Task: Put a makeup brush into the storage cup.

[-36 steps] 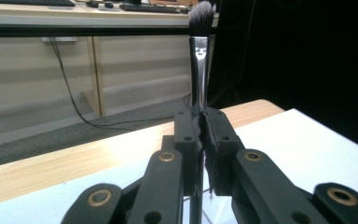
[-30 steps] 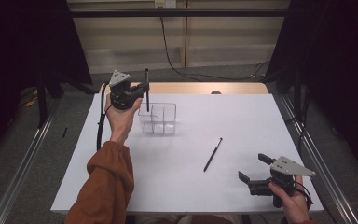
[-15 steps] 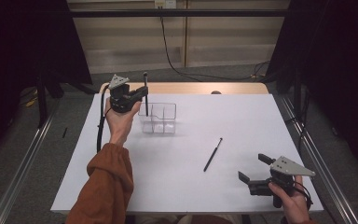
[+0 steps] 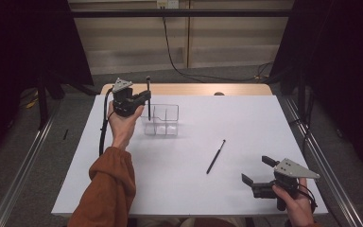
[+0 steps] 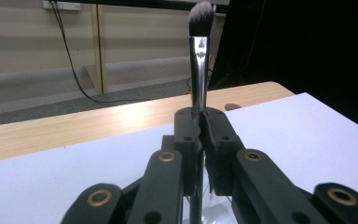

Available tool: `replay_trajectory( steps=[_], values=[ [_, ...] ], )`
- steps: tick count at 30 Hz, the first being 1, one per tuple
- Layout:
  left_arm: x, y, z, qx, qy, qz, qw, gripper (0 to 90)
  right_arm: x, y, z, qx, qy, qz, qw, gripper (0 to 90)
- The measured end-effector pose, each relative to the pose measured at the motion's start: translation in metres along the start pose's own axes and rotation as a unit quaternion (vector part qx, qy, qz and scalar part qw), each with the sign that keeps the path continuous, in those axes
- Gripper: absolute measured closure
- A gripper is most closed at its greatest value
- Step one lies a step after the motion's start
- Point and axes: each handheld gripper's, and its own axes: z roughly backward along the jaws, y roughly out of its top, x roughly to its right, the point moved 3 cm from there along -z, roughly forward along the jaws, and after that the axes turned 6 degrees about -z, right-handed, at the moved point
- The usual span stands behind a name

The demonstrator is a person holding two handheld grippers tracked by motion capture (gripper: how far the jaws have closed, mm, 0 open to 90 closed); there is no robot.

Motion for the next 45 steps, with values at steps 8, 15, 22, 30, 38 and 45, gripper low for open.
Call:
replay_trajectory(
  steps=[8, 15, 22, 30, 38, 45],
  values=[
    [-0.003, -0.01, -0.003, -0.01, 0.004, 0.0, 0.9999, 84.4, 0.0, 0.0, 0.0, -0.001, -0.001, 0.0, 1.0, 0.0],
    [0.0, -0.015, -0.006, -0.017, 0.003, -0.003, 0.9999, 84.4, 0.0, 0.0, 0.0, -0.001, -0.001, 0.001, 1.0, 0.0],
    [0.0, -0.019, -0.006, -0.017, 0.004, -0.001, 0.9999, 84.4, 0.0, 0.0, 0.0, 0.0, 0.0, 0.001, 1.0, 0.0],
    [0.0, -0.023, -0.007, -0.023, 0.004, -0.003, 0.9997, 84.4, 0.0, 0.0, 0.0, -0.001, -0.001, 0.001, 1.0, 0.0],
    [0.0, -0.026, -0.007, -0.026, 0.003, -0.004, 0.9996, 83.0, 0.0, 0.0, 0.0, -0.001, 0.0, 0.001, 1.0, 0.0],
    [-0.001, -0.028, -0.006, -0.032, 0.003, 0.004, 0.9995, 70.2, 0.0, 0.0, 0.0, -0.001, -0.001, 0.001, 1.0, 0.0]
  ],
)
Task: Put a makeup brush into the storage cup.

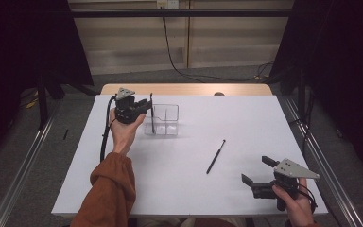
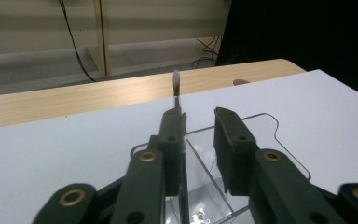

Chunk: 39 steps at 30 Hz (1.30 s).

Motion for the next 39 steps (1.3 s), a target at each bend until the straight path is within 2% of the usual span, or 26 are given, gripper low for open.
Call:
replay_trajectory(
  steps=[4, 7, 9, 11, 13, 15, 18, 23, 26, 28, 31, 34, 37, 39],
  values=[
    [0.0, 0.002, 0.002, 0.004, -0.007, 0.008, 0.9999, 55.6, 0.0, 0.0, 0.0, 0.0, 0.0, 0.0, 1.0, 0.0],
    [-0.001, 0.004, 0.005, 0.012, -0.01, 0.03, 0.9994, 47.9, 0.0, 0.0, 0.0, 0.0, 0.0, -0.001, 1.0, 0.0],
    [-0.001, 0.004, 0.007, 0.011, -0.007, 0.031, 0.9994, 40.3, 0.0, 0.0, 0.0, 0.001, 0.0, -0.001, 1.0, 0.0],
    [-0.001, 0.006, 0.01, 0.013, -0.003, 0.033, 0.9994, 28.8, 0.0, 0.0, 0.0, 0.0, -0.001, -0.002, 1.0, 0.0],
    [-0.001, 0.006, 0.012, 0.012, 0.003, 0.03, 0.9995, 24.4, 0.0, 0.0, 0.0, 0.001, -0.001, -0.001, 1.0, 0.0],
    [-0.001, 0.007, 0.014, 0.012, 0.014, 0.025, 0.9995, 16.4, 0.0, 0.0, 0.0, 0.001, 0.0, 0.0, 1.0, 0.0],
    [-0.001, 0.008, 0.017, 0.01, 0.013, 0.022, 0.9996, 9.0, 0.0, 0.0, 0.0, 0.001, -0.001, -0.001, 1.0, 0.0],
    [0.001, 0.009, 0.024, 0.015, 0.007, 0.017, 0.9997, 3.6, 0.0, 0.001, -0.001, 0.001, -0.001, 0.0, 1.0, 0.0],
    [0.001, 0.008, 0.028, 0.023, -0.003, 0.003, 0.9997, 2.1, 0.0, 0.001, -0.002, 0.0, 0.001, 0.001, 1.0, 0.0],
    [0.001, 0.007, 0.03, 0.022, 0.002, 0.001, 0.9998, 2.1, -0.001, 0.001, -0.002, 0.0, 0.002, 0.002, 1.0, 0.0],
    [0.003, 0.004, 0.036, 0.026, 0.001, 0.011, 0.9996, 2.6, 0.0, 0.001, -0.002, 0.0, 0.001, 0.001, 1.0, 0.0],
    [0.007, 0.0, 0.04, 0.026, 0.013, -0.002, 0.9996, 2.1, 0.0, 0.001, -0.001, 0.0, -0.001, -0.001, 1.0, 0.0],
    [0.007, -0.005, 0.042, 0.029, 0.021, -0.002, 0.9993, 1.8, 0.0, 0.001, -0.001, 0.001, -0.001, 0.001, 1.0, 0.0],
    [0.006, -0.007, 0.043, 0.03, 0.007, -0.004, 0.9995, 2.5, -0.001, 0.001, -0.001, 0.001, 0.0, 0.001, 1.0, 0.0]
  ],
)
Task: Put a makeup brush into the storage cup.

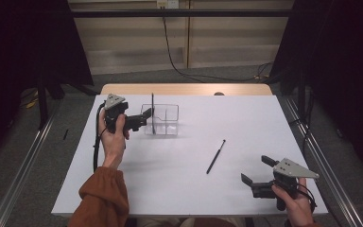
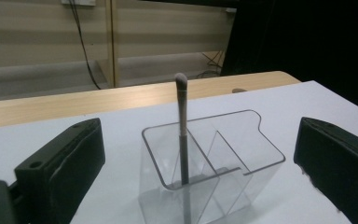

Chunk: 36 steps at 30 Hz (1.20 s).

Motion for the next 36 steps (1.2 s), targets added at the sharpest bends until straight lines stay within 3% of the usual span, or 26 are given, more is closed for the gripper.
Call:
replay_trajectory(
  steps=[3, 6, 7, 13, 15, 18, 21, 23, 26, 28, 32, 35, 36],
  values=[
    [-0.001, -0.002, 0.005, 0.014, 0.025, -0.015, 0.9995, 2.9, 0.001, 0.0, 0.0, 0.0, -0.004, -0.002, 1.0, 0.0],
    [0.001, -0.003, 0.009, 0.018, 0.021, -0.016, 0.9995, 2.5, 0.001, 0.0, 0.001, 0.0, -0.005, -0.003, 1.0, 0.0],
    [0.002, -0.003, 0.01, 0.013, 0.031, -0.03, 0.999, 2.3, 0.001, 0.0, 0.001, 0.0, -0.004, -0.003, 1.0, 0.0],
    [0.01, -0.007, 0.018, 0.028, 0.044, -0.042, 0.9978, 1.9, 0.001, 0.0, 0.001, 0.001, -0.004, -0.002, 1.0, 0.0],
    [0.009, -0.009, 0.02, 0.035, 0.028, -0.021, 0.9988, 1.8, 0.001, 0.0, 0.001, 0.002, -0.004, -0.002, 1.0, 0.0],
    [0.008, -0.014, 0.025, 0.033, 0.034, -0.032, 0.9984, 2.2, 0.001, 0.0, 0.001, 0.001, -0.004, -0.002, 1.0, 0.0],
    [0.008, -0.02, 0.03, 0.045, 0.03, -0.032, 0.998, 2.1, 0.001, 0.0, 0.001, 0.002, -0.005, -0.003, 1.0, 0.0],
    [0.007, -0.023, 0.033, 0.048, 0.025, -0.022, 0.9983, 1.6, 0.001, 0.0, 0.001, 0.002, -0.005, -0.003, 1.0, 0.0],
    [0.007, -0.026, 0.038, 0.049, 0.026, -0.023, 0.9982, 1.7, 0.001, 0.0, 0.001, 0.002, -0.005, -0.003, 1.0, 0.0],
    [0.008, -0.028, 0.043, 0.047, 0.03, -0.038, 0.9977, 2.1, 0.001, 0.0, 0.001, 0.002, -0.005, -0.003, 1.0, 0.0],
    [0.008, -0.033, 0.051, 0.039, 0.038, -0.046, 0.9974, 2.2, 0.001, 0.0, 0.001, 0.002, -0.005, -0.004, 1.0, 0.0],
    [0.009, -0.038, 0.056, 0.043, 0.025, -0.04, 0.9979, 2.3, 0.001, 0.0, 0.001, 0.002, -0.004, -0.003, 1.0, 0.0],
    [0.01, -0.039, 0.059, 0.046, 0.016, -0.047, 0.9977, 2.3, 0.001, 0.0, 0.001, 0.002, -0.004, -0.003, 1.0, 0.0]
  ],
)
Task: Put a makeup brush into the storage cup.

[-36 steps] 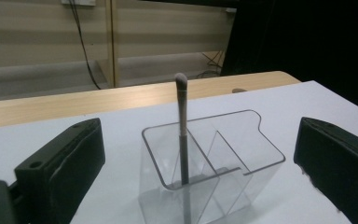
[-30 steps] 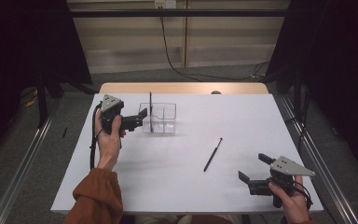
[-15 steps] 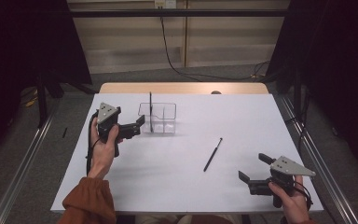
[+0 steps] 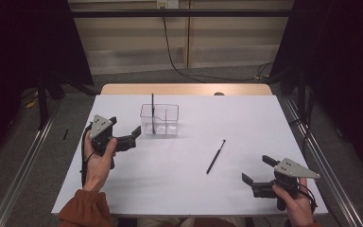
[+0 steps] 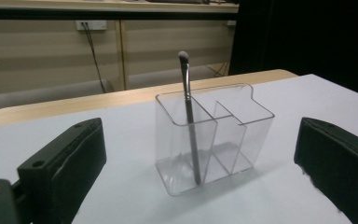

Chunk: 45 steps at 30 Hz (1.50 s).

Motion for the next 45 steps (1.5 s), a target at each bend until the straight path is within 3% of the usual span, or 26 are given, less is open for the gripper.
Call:
replay_trajectory(
  steps=[3, 5, 7, 13, 24, 32, 36, 39, 45],
  values=[
    [0.002, -0.005, 0.005, -0.005, 0.014, -0.008, 0.9999, 2.0, 0.0, 0.0, 0.0, 0.0, -0.001, 0.0, 1.0, 0.0],
    [0.001, -0.007, 0.009, 0.007, 0.017, 0.0, 0.9998, 1.6, 0.0, 0.0, 0.0, 0.0, -0.001, -0.001, 1.0, 0.0],
    [0.001, -0.009, 0.014, 0.009, 0.021, -0.005, 0.9997, 1.5, 0.0, 0.0, 0.0, 0.0, -0.001, 0.0, 1.0, 0.0],
    [0.005, -0.018, 0.023, -0.002, 0.017, -0.021, 0.9996, 1.5, 0.0, 0.0, 0.0, 0.0, -0.001, -0.001, 1.0, 0.0],
    [0.006, -0.03, 0.044, -0.005, 0.017, -0.014, 0.9997, 2.1, 0.0, 0.0, -0.001, 0.0, -0.001, -0.001, 1.0, 0.0],
    [0.016, -0.034, 0.06, 0.001, 0.011, -0.013, 0.9999, 2.0, 0.0, 0.001, 0.0, 0.002, -0.005, -0.003, 1.0, 0.0],
    [0.017, -0.037, 0.063, 0.001, 0.02, -0.011, 0.9997, 1.6, 0.001, 0.001, 0.001, 0.006, -0.012, -0.004, 0.9999, 0.0],
    [0.016, -0.042, 0.064, 0.01, 0.02, 0.017, 0.9996, 1.2, 0.002, 0.0, 0.003, 0.007, -0.017, -0.005, 0.9998, 0.0],
    [0.018, -0.045, 0.071, 0.007, 0.01, 0.002, 0.9999, 1.1, 0.001, 0.001, 0.004, 0.013, -0.016, -0.005, 0.9998, 0.0]
  ],
)
